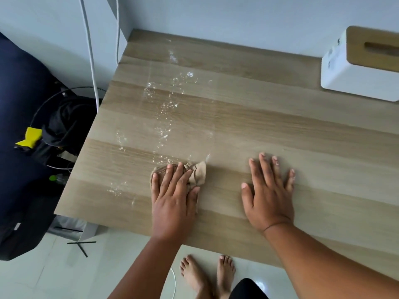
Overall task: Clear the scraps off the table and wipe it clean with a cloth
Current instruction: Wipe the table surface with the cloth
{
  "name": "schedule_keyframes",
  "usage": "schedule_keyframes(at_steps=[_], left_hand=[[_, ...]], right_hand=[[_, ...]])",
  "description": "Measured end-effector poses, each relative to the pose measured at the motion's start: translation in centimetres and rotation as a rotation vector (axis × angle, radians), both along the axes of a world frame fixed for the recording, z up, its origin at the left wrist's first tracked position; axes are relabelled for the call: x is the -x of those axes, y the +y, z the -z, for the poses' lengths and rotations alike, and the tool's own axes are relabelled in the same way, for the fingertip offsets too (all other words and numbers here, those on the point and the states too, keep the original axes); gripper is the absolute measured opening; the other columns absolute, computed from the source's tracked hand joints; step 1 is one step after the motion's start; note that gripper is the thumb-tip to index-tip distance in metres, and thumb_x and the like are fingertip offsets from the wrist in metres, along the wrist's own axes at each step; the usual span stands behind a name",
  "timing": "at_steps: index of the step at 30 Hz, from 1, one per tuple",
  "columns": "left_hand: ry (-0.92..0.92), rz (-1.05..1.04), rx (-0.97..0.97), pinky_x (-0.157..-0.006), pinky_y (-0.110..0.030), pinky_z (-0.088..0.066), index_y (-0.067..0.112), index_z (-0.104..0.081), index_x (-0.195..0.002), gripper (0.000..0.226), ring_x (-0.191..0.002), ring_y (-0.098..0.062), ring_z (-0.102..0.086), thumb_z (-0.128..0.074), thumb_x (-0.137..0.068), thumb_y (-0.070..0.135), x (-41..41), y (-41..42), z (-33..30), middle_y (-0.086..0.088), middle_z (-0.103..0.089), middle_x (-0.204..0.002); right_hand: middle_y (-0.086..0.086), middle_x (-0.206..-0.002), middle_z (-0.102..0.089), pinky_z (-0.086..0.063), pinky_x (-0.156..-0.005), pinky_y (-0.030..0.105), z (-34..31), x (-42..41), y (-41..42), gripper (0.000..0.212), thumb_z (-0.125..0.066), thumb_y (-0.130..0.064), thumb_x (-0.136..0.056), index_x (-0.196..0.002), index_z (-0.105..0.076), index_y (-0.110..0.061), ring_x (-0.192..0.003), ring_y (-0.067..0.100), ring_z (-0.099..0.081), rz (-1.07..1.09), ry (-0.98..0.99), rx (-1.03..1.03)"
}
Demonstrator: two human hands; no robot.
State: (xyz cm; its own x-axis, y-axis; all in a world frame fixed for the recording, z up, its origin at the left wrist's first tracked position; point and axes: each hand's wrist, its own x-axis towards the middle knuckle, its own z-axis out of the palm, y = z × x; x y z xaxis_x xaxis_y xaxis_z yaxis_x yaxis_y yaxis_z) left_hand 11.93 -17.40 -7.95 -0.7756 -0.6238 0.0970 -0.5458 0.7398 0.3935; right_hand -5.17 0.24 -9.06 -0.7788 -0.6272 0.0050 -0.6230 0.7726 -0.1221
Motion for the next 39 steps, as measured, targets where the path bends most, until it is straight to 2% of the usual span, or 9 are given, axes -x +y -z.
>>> schedule_keyframes(at_steps=[3, 7, 14, 18, 22, 27, 32, 36, 39], left_hand=[[-0.035, -0.001, -0.004, -0.124, -0.057, -0.018, 0.025, -0.054, -0.146, 0.048, -0.156, -0.019, -0.023, -0.044, -0.104, 0.046, 3.5, 0.4, -0.1, 0.001, -0.041, -0.161], [-0.06, 0.228, 0.048, -0.122, -0.058, -0.022, 0.028, -0.059, -0.142, 0.045, -0.155, -0.023, -0.025, -0.05, -0.103, 0.048, 5.5, 1.1, 0.1, 0.002, -0.042, -0.16], [-0.02, 0.556, 0.005, -0.12, -0.061, -0.027, 0.022, -0.065, -0.135, 0.041, -0.154, -0.021, -0.028, -0.058, -0.102, 0.044, -0.7, -2.4, -0.7, 0.003, -0.043, -0.159], [-0.023, 0.374, 0.013, -0.119, -0.063, -0.027, 0.018, -0.065, -0.135, 0.045, -0.154, -0.022, -0.029, -0.05, -0.101, 0.044, -2.2, -4.3, -1.2, 0.0, -0.044, -0.159], [-0.111, 0.164, 0.019, -0.123, -0.059, -0.017, 0.021, -0.061, -0.138, 0.047, -0.156, -0.022, -0.02, -0.047, -0.101, 0.047, 2.1, -2.6, -1.1, 0.0, -0.038, -0.162], [-0.053, 0.322, 0.043, -0.122, -0.06, -0.021, 0.021, -0.064, -0.136, 0.045, -0.155, -0.023, -0.024, -0.053, -0.101, 0.048, 4.5, -0.3, -0.3, 0.001, -0.041, -0.16], [-0.035, 0.528, 0.031, -0.12, -0.061, -0.026, 0.021, -0.063, -0.137, 0.044, -0.155, -0.023, -0.025, -0.056, -0.103, 0.048, -1.6, -0.5, 0.1, 0.003, -0.036, -0.164], [-0.092, 0.403, 0.018, -0.12, -0.062, -0.026, 0.022, -0.058, -0.141, 0.049, -0.156, -0.023, -0.024, -0.049, -0.103, 0.051, -6.8, -3.8, -0.4, 0.004, -0.032, -0.166], [-0.139, 0.213, 0.029, -0.121, -0.06, -0.022, 0.021, -0.058, -0.141, 0.055, -0.156, -0.022, -0.022, -0.045, -0.1, 0.056, -6.5, -6.0, -0.9, 0.002, -0.034, -0.165]], right_hand=[[0.0, -0.172, -0.016, -0.007, -0.123, 0.067, 0.1, 0.1, -0.1, 0.069, -0.039, -0.048, -0.094, -0.158, -0.034, -0.024, -0.159, 0.029, -0.012, -0.007, 0.009, -0.009], [0.0, -0.172, -0.014, -0.007, -0.123, 0.067, 0.0, 0.2, 0.0, 0.069, -0.037, -0.049, -0.096, -0.159, -0.032, -0.025, -0.159, 0.03, -0.01, -0.012, 0.007, -0.037], [0.001, -0.173, -0.012, -0.007, -0.123, 0.067, -0.6, 0.1, -0.2, 0.071, -0.036, -0.05, -0.095, -0.161, -0.03, -0.024, -0.159, 0.029, -0.008, -0.008, -0.015, -0.065], [0.001, -0.173, -0.011, -0.007, -0.123, 0.067, -0.6, 0.2, -0.2, 0.07, -0.035, -0.051, -0.097, -0.161, -0.028, -0.026, -0.16, 0.029, -0.005, -0.01, -0.026, -0.067], [0.0, -0.173, -0.009, -0.006, -0.123, 0.066, -0.6, 0.2, 0.0, 0.07, -0.035, -0.051, -0.096, -0.161, -0.027, -0.026, -0.16, 0.029, -0.005, -0.006, -0.042, -0.071], [0.0, -0.172, -0.014, -0.006, -0.123, 0.067, -0.8, 0.1, -0.1, 0.07, -0.037, -0.05, -0.094, -0.16, -0.032, -0.025, -0.159, 0.029, -0.009, 0.0, -0.041, -0.053], [0.0, -0.173, -0.012, -0.004, -0.124, 0.066, -0.8, 0.2, -0.2, 0.071, -0.036, -0.051, -0.095, -0.161, -0.03, -0.025, -0.159, 0.029, -0.007, 0.001, -0.045, -0.063], [0.0, -0.173, -0.012, -0.003, -0.124, 0.066, -0.6, 0.2, -0.3, 0.071, -0.037, -0.05, -0.094, -0.161, -0.029, -0.025, -0.159, 0.028, -0.006, 0.003, -0.052, -0.04], [0.001, -0.173, -0.012, -0.003, -0.124, 0.066, -0.4, 0.1, -0.3, 0.071, -0.037, -0.05, -0.095, -0.161, -0.029, -0.025, -0.159, 0.028, -0.006, -0.002, -0.041, -0.029]])
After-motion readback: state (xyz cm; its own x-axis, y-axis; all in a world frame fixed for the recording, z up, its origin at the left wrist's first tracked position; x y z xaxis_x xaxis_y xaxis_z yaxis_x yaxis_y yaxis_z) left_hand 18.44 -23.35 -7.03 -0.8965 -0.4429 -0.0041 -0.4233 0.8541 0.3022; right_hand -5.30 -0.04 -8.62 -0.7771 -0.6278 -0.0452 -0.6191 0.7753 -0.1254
